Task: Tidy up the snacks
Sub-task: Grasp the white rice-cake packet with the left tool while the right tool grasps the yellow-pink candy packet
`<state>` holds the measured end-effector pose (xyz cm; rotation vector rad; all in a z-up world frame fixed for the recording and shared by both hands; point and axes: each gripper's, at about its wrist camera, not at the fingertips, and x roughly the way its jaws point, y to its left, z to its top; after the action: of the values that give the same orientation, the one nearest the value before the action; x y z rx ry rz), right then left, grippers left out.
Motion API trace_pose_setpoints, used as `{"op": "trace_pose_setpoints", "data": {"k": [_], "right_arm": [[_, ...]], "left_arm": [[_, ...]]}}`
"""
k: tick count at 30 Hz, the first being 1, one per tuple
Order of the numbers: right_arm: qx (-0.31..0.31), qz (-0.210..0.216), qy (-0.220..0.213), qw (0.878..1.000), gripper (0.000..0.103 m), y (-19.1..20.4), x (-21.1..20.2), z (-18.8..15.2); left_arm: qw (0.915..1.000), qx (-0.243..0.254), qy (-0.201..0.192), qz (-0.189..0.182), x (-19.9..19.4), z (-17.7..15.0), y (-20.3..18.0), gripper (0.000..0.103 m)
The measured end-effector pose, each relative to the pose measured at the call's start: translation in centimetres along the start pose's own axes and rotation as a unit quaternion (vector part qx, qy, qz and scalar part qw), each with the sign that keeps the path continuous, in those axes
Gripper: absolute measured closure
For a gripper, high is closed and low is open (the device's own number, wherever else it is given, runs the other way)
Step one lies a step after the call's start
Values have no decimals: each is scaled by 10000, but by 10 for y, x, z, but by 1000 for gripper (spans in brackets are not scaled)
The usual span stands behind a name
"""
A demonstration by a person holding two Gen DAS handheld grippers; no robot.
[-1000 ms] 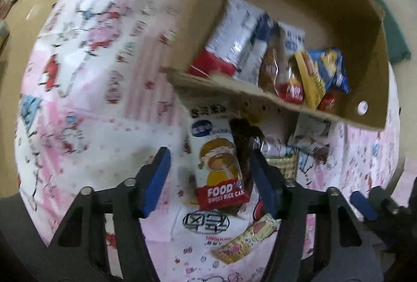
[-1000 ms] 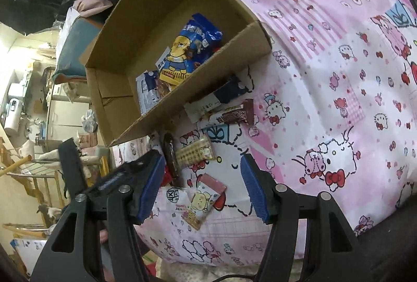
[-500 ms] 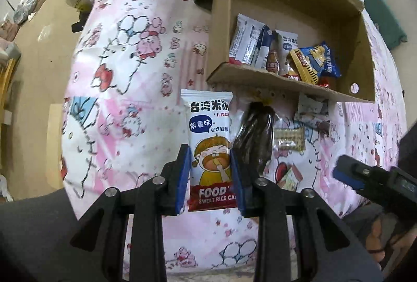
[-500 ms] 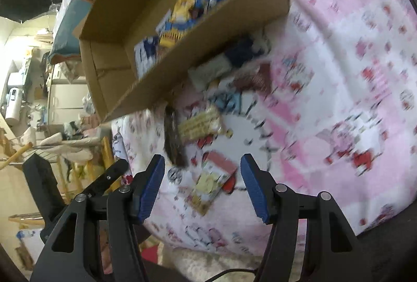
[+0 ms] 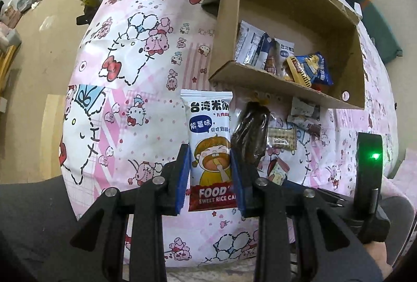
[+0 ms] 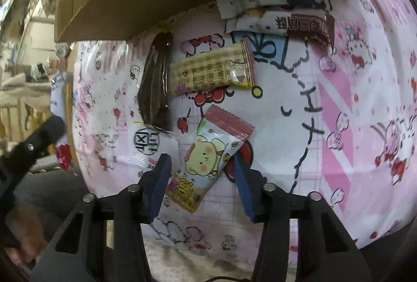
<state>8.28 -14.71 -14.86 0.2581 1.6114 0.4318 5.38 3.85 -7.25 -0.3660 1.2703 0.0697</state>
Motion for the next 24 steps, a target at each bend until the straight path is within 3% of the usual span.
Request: {"op": "trace_pose_setpoints", "data": {"k": [4, 5, 6, 7, 19, 24], "right_arm": [[-381, -257, -40, 9989, 56, 10, 3, -4], [-496, -363, -61, 9981, 61, 13, 4, -5], [-577, -473, -102, 9972, 75, 15, 4, -5], [-651, -536, -155, 9963, 75, 17, 2, -6], [-471, -3, -612, 9970, 75, 1, -41, -14], [-511, 282, -909, 9941, 75, 4, -65, -19]], "left_arm": [[10000, 35, 51, 3, 4, -1, -3, 76], [10000, 59, 57, 12, 4, -1, -5, 76], [9999, 97, 61, 29, 5, -2, -7, 77], [9999, 120, 60, 43, 6, -2, -8, 76], [9996, 147, 23, 220, 9, -4, -5, 76], [9994, 218, -161, 236, -2, -4, -7, 76]]}}
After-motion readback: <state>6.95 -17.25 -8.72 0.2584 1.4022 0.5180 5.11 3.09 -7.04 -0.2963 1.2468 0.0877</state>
